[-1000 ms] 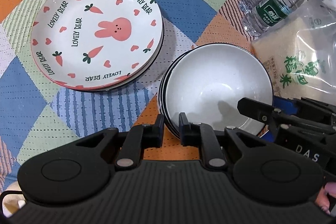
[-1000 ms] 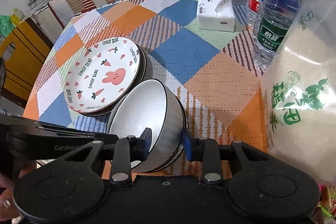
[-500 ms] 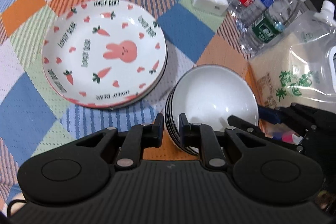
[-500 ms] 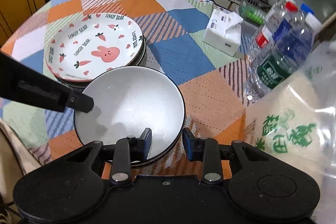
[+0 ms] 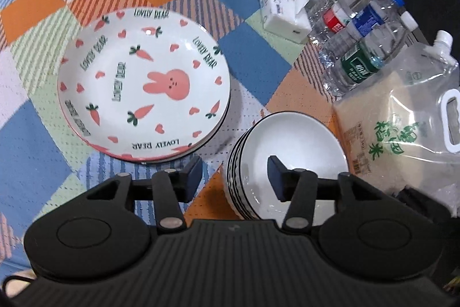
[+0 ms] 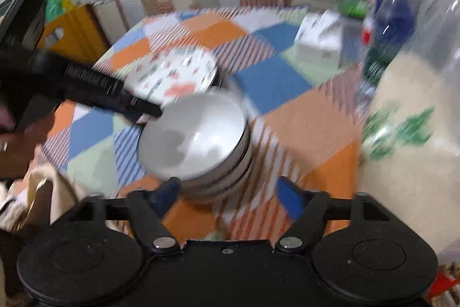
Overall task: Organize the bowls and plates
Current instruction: 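Grasp the rim of the three-bowl stack with both grippers, then lift the bowl stack with both grippers over the bunny plate stack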
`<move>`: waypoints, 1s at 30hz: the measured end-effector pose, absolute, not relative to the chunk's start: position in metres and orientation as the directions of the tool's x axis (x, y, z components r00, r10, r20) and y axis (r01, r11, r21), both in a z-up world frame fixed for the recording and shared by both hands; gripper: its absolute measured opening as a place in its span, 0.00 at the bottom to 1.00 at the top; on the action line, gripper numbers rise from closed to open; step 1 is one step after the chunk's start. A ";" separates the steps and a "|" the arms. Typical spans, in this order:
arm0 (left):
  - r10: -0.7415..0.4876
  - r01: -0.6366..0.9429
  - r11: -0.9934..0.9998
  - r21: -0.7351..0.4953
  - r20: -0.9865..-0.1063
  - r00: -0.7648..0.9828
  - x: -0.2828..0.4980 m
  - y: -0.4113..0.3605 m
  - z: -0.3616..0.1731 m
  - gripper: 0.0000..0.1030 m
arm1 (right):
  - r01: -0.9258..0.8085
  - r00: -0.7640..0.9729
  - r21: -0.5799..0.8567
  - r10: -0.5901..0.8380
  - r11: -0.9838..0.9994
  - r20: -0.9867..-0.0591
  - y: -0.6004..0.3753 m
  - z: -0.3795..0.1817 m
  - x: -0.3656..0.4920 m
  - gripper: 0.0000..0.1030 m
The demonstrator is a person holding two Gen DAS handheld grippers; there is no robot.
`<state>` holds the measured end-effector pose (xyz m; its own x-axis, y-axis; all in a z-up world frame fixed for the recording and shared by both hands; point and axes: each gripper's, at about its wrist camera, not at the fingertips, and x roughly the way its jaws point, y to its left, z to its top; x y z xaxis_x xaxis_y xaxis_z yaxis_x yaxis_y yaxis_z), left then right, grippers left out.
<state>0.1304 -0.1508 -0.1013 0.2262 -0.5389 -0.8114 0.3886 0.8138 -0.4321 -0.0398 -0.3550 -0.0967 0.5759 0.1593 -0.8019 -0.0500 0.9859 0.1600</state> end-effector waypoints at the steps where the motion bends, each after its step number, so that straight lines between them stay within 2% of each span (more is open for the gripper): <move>1: -0.541 0.383 0.813 -0.438 -0.811 0.221 0.130 -0.151 -0.106 0.50 | -0.073 0.565 0.173 0.184 0.982 -0.804 -0.352 -0.104 -0.039 0.93; 5: -0.547 0.361 0.811 -0.460 -0.816 0.190 0.130 -0.151 -0.124 0.53 | -0.119 0.547 0.157 0.197 0.980 -0.814 -0.331 -0.137 -0.032 0.93; 10: -0.575 0.332 0.797 -0.505 -0.802 0.159 0.133 -0.150 -0.141 0.53 | -0.122 0.535 0.091 0.142 0.988 -0.833 -0.319 -0.171 -0.008 0.93; 18: -0.626 0.340 0.754 -0.562 -0.771 0.117 0.135 -0.156 -0.158 0.53 | -0.138 0.582 0.050 0.122 0.989 -0.804 -0.318 -0.187 0.008 0.93; 21: -0.622 0.362 0.753 -0.550 -0.773 0.120 0.134 -0.161 -0.161 0.49 | -0.142 0.612 0.058 0.134 0.988 -0.780 -0.318 -0.190 0.006 0.93; 23: -0.634 0.374 0.740 -0.559 -0.766 0.109 0.134 -0.164 -0.162 0.40 | -0.154 0.631 0.053 0.139 0.987 -0.764 -0.317 -0.191 0.005 0.93; 30: -0.629 0.347 0.748 -0.566 -0.771 0.099 0.136 -0.164 -0.162 0.37 | -0.167 0.679 0.058 0.157 0.984 -0.717 -0.316 -0.196 0.001 0.94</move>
